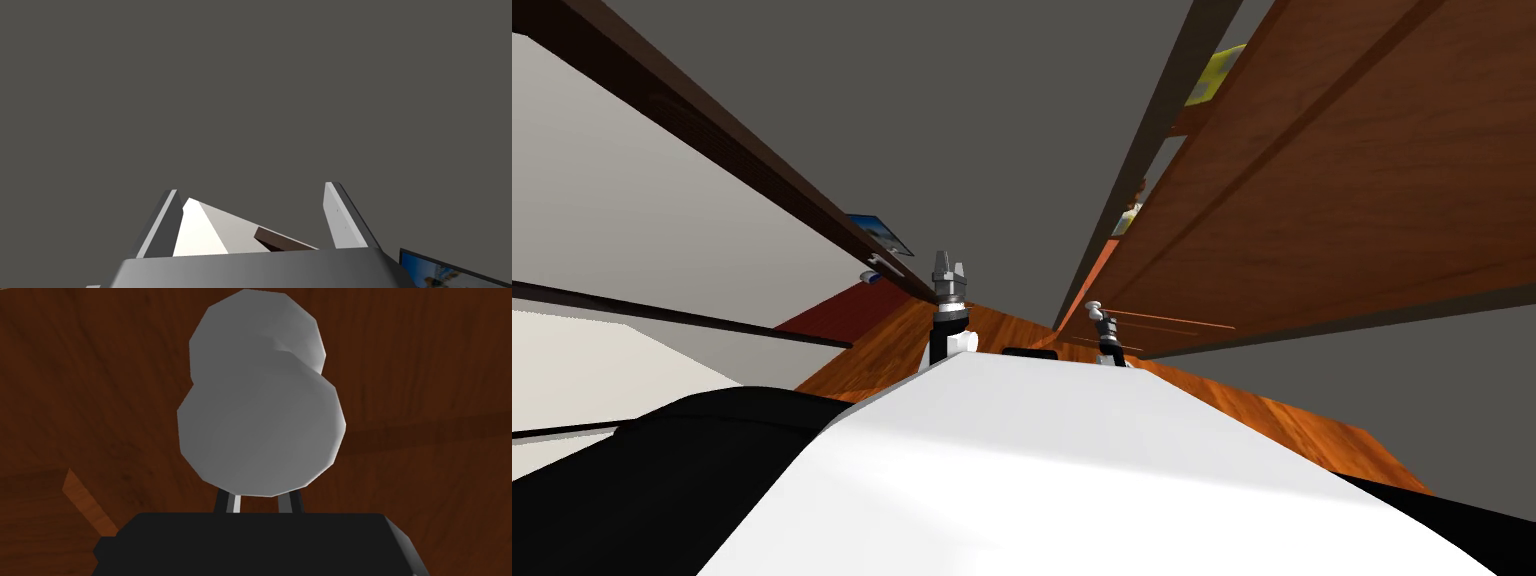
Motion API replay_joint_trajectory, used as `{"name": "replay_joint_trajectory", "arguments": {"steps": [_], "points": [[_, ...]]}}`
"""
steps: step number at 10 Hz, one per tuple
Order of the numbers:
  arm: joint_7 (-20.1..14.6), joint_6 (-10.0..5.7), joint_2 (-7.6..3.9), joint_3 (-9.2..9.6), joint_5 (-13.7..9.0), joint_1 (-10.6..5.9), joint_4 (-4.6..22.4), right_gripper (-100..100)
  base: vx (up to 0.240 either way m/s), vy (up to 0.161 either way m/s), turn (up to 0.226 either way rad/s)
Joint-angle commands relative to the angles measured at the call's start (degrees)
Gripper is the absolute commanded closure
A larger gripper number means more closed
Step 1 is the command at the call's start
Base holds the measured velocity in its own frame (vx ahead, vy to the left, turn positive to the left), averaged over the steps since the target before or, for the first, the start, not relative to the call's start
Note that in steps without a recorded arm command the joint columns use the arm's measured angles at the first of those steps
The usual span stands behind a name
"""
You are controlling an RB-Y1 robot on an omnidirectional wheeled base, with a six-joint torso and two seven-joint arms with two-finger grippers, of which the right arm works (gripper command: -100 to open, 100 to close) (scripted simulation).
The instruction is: Pull the door open
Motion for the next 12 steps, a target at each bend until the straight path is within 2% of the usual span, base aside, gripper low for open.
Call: {"name": "replay_joint_trajectory", "arguments": {"steps": [1,2,3,4,5,6,7,12], "points": [[-2.39,-0.69,1.21,1.27,-0.62,-1.31,0.42,100,-0.042,-0.021,0.051],[-3.74,-0.52,1.21,1.58,-1.66,-1.37,0.36,100,-0.075,-0.039,0.11],[-4.77,-0.52,1.21,1.58,-1.66,-1.37,0.36,100,-0.061,-0.03,0.089],[-6.73,-0.34,1.22,1.88,-2.68,-1.42,0.3,100,-0.059,-0.022,0.083],[-7.14,-0.34,1.22,1.88,-2.68,-1.42,0.3,100,-0.052,-0.02,0.051],[-9.27,-0.17,1.22,2.18,-3.71,-1.47,0.25,100,-0.054,-0.014,0.091],[-10.04,1.36,0.34,1.6,-4.54,-0.54,-0.06,-100,-0.046,-0.035,-0.006],[-16.6,1.71,0.66,3.01,-6.93,-0.58,-0.76,-100,-0.056,0.005,0.028]]}}
